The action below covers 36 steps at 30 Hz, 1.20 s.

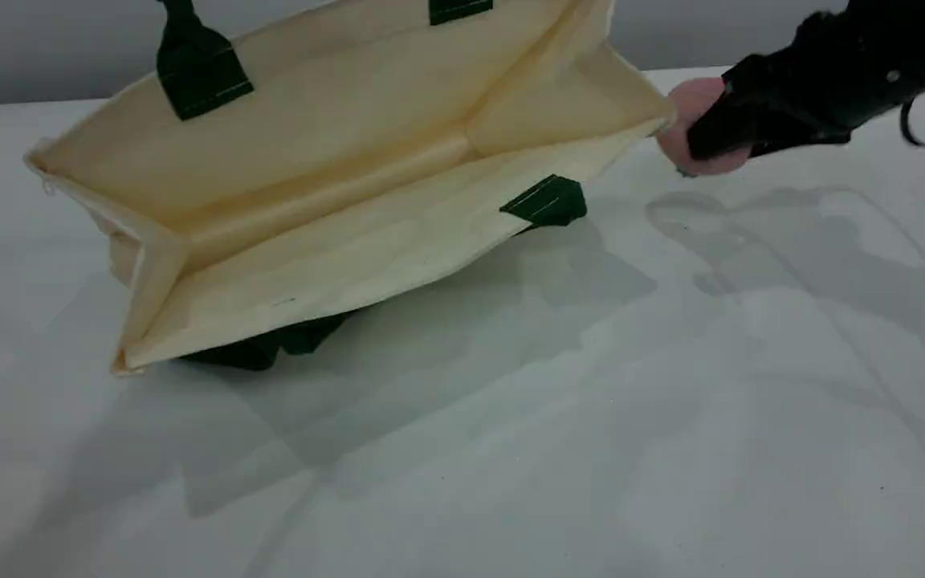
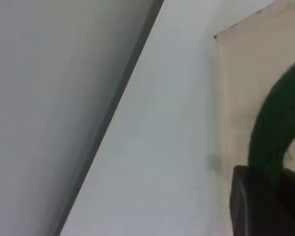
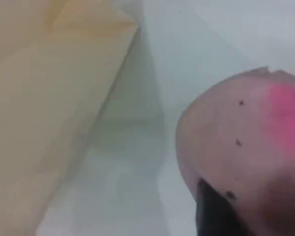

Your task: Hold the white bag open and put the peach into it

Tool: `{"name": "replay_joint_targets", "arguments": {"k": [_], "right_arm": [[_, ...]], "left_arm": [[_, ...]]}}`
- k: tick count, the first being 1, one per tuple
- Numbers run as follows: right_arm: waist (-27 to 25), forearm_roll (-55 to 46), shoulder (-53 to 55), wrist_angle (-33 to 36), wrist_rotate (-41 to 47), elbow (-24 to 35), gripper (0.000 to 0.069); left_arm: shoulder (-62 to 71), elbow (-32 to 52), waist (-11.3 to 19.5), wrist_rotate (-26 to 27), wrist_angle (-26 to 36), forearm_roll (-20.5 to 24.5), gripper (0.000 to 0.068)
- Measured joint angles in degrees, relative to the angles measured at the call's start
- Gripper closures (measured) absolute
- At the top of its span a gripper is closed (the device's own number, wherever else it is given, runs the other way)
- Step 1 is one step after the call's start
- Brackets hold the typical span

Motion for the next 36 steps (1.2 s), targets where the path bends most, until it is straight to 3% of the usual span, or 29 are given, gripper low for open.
{"name": "replay_joint_targets", "arguments": {"k": [5,9,16,28,36], "right_arm": [[-0.70,-11.03,-3.82,-0.87,0.83,0.00,0.0373],[-2.64,-18.89,-7.36,-0.14,8.03,0.00,0.0373],[-5.70,-28.94,-14.55,8.50,18.29,0.00,0.0373],[-5.58,-22.54,-17.69,29.57,18.89,-0.05,0.0373],[-2.14,-18.39,-17.69,35.81,17.32,-0.05,0.0373]], "left_arm": [[0.00,0.00,0.00,0.00,0.00,0.00,0.0584],[0.00,0.00,0.00,0.00,0.00,0.00,0.0584],[0.00,0.00,0.00,0.00,0.00,0.00,0.0584],[0.00,0.00,0.00,0.00,0.00,0.00,0.0584],[0.00,0.00,0.00,0.00,0.00,0.00,0.0584]]}}
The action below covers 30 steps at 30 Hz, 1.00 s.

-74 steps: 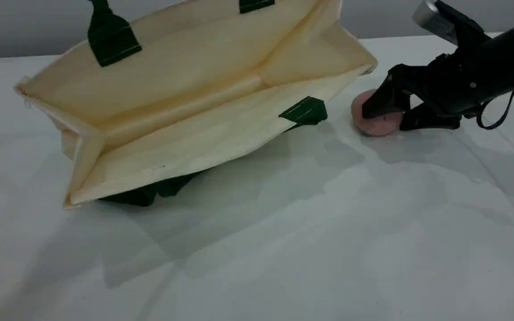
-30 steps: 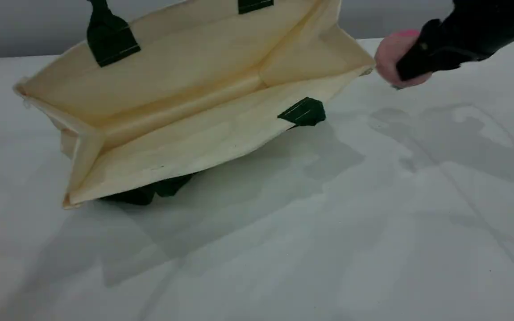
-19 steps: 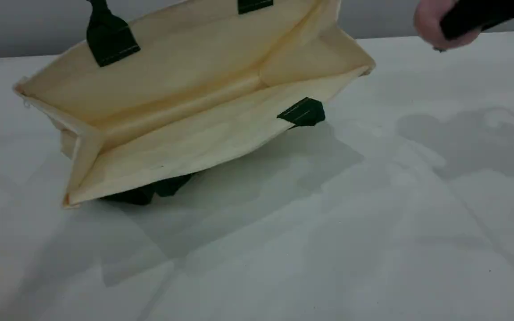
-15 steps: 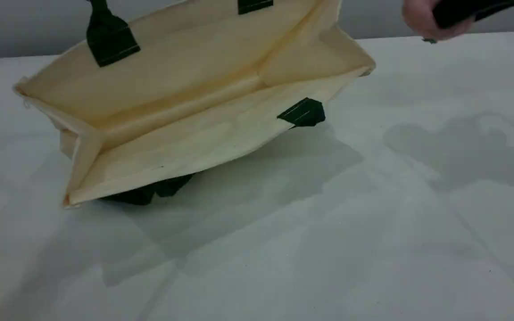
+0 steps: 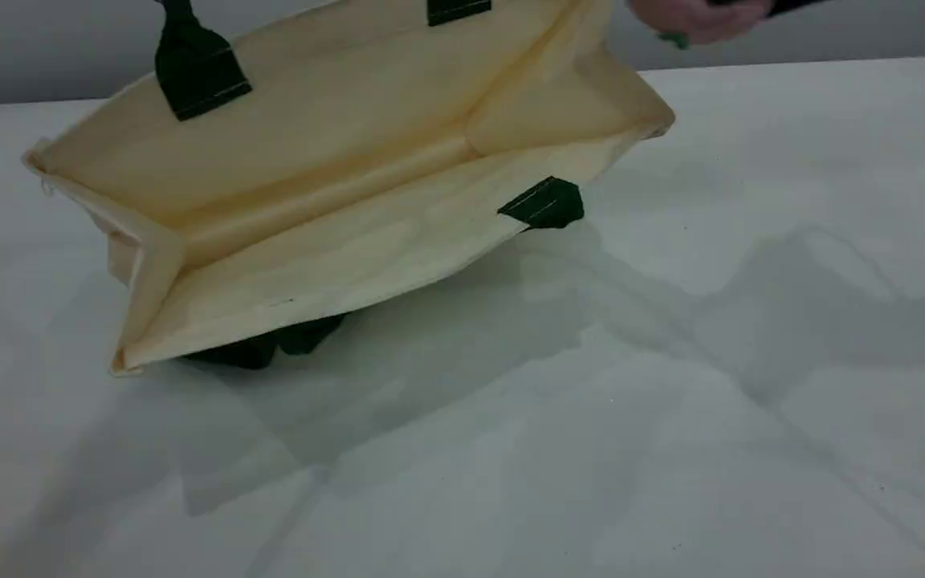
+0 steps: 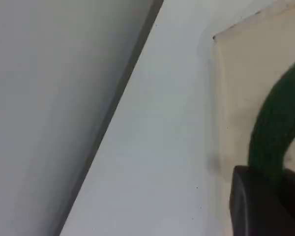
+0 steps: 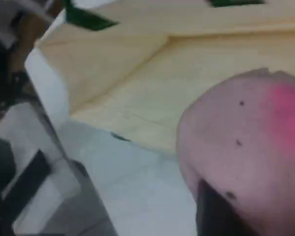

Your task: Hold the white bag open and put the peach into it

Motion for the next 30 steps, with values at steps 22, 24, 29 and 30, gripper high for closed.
{"name": "replay_joint_targets", "arguments": {"k": [22,24,29,30], "right_arm": [[20.65,4.42,1.08,-20.44,-4.08,0.00,0.0373],[21.75,6.85,2.13,-23.57,-5.40,0.00,0.0373],[22.34,13.44,6.42,-26.25,-10.91,0.00,0.0373],[22.34,15.32,7.32,-26.25,-12.21,0.00,0.0373]], "left_arm": [[0.00,0.00,-0.06,0.05,0.00,-0.39,0.0584],[0.00,0.00,-0.06,0.05,0.04,-0.39,0.0584],[0.00,0.00,-0.06,-0.01,0.04,-0.39,0.0584],[0.00,0.00,-0.06,-0.01,0.04,-0.39,0.0584]]}}
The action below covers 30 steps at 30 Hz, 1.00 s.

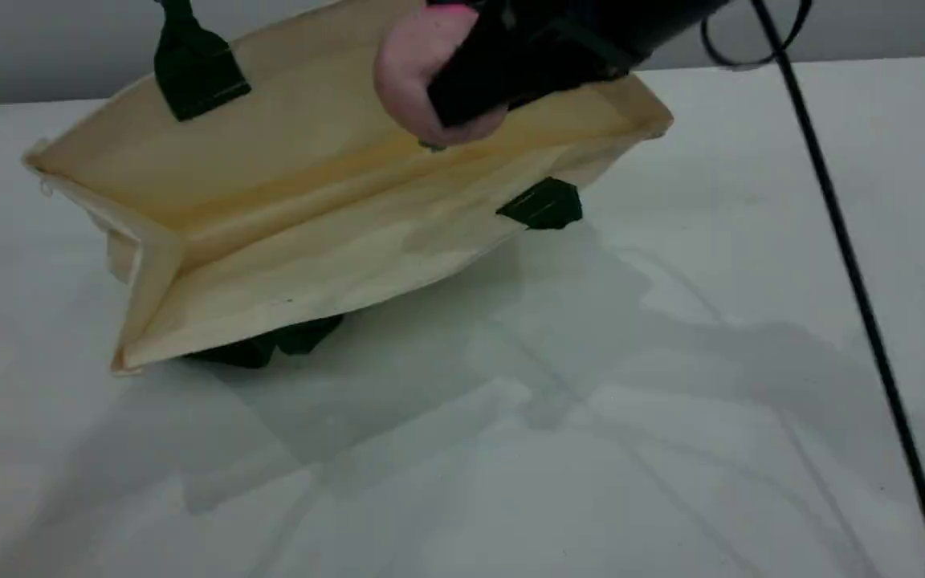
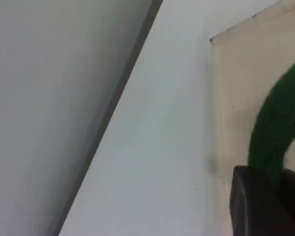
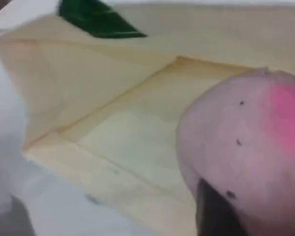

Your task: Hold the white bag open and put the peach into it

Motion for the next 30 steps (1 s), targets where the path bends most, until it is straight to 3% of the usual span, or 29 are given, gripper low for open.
{"name": "replay_joint_targets", "arguments": {"k": [3,9,22,30], "right_arm": [[0.00,6.29,3.32,0.05,-4.46,0.00,0.0374],[0.00,17.95,7.49,0.94,-5.24,0.00,0.0376],[0.00,18.72,8.74,1.16,-5.18,0.00,0.0377],[0.00,18.72,8.74,1.30,-5.18,0.00,0.0257]], "left_arm": [[0.00,0.00,0.00,0.00,0.00,0.00,0.0584],[0.00,0.00,0.00,0.00,0.00,0.11,0.0584],[0.00,0.00,0.00,-0.05,0.00,0.16,0.0584],[0.00,0.00,0.00,-0.05,0.00,0.16,0.0584]]}}
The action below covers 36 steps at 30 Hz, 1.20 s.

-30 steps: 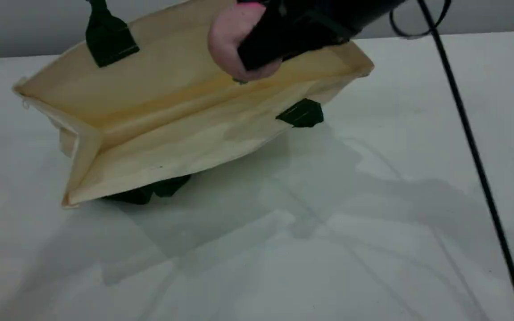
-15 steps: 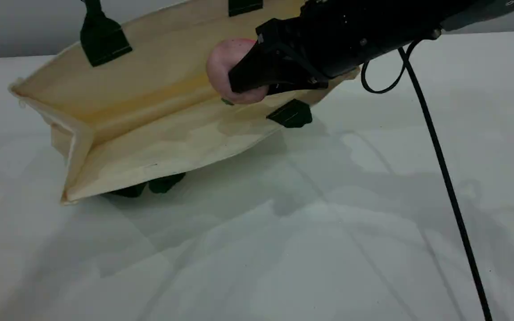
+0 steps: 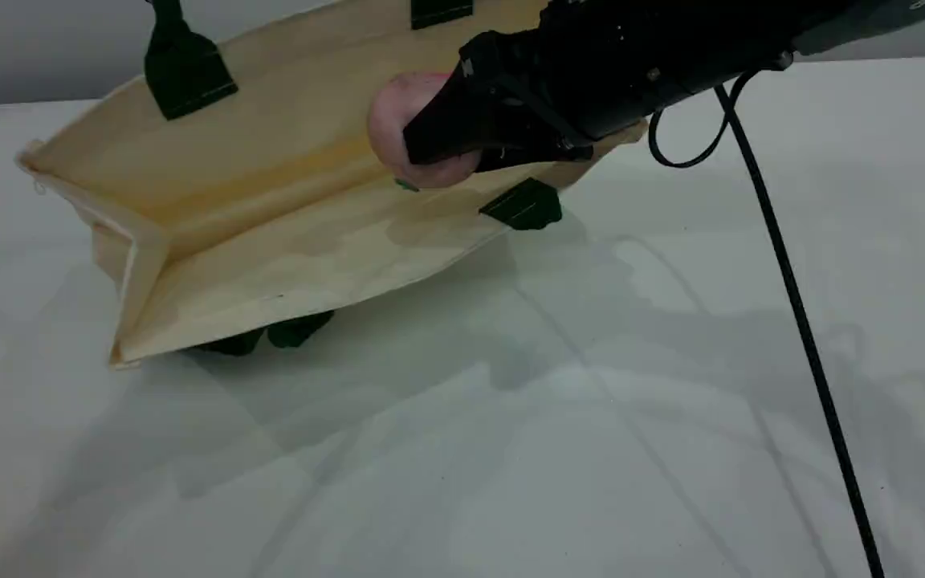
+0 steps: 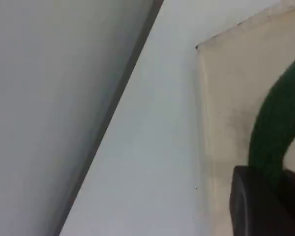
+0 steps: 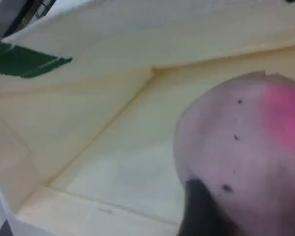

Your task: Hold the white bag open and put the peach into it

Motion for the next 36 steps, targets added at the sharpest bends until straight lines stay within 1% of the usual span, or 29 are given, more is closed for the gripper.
{"name": "replay_joint_targets", "arguments": {"k": [3,6,15,22,24,31,33,36], "right_arm": [[0.00,0.00,0.00,0.05,0.00,0.00,0.0212],[0.00,0.00,0.00,0.73,0.00,-0.05,0.0192],[-0.13,-0.13,-0.22,2.24,0.00,-0.05,0.0188],[-0.95,-0.71,-4.73,2.98,0.00,-0.05,0.0188],[-1.92,-3.95,-6.52,3.18,0.00,-0.05,0.0188],[-6.13,-14.34,-12.63,0.14,0.00,-0.05,0.0188],[-7.81,-15.44,-14.07,0.02,0.00,-0.05,0.0188],[-10.77,-15.33,-15.81,-1.90,0.00,-0.05,0.0188]], "left_arm": [[0.00,0.00,0.00,0.10,0.00,0.00,0.0584],[0.00,0.00,0.00,0.10,0.00,0.00,0.0584],[0.00,0.00,0.00,0.00,0.03,0.06,0.0584],[0.00,0.00,0.00,0.00,0.03,0.06,0.0584],[0.00,0.00,0.00,0.00,-0.03,0.06,0.0584],[0.00,0.00,0.00,0.00,-0.03,0.20,0.0584],[0.00,0.00,0.00,0.00,-0.03,0.24,0.0584],[0.00,0.00,0.00,0.00,-0.03,0.24,0.0584]]}}
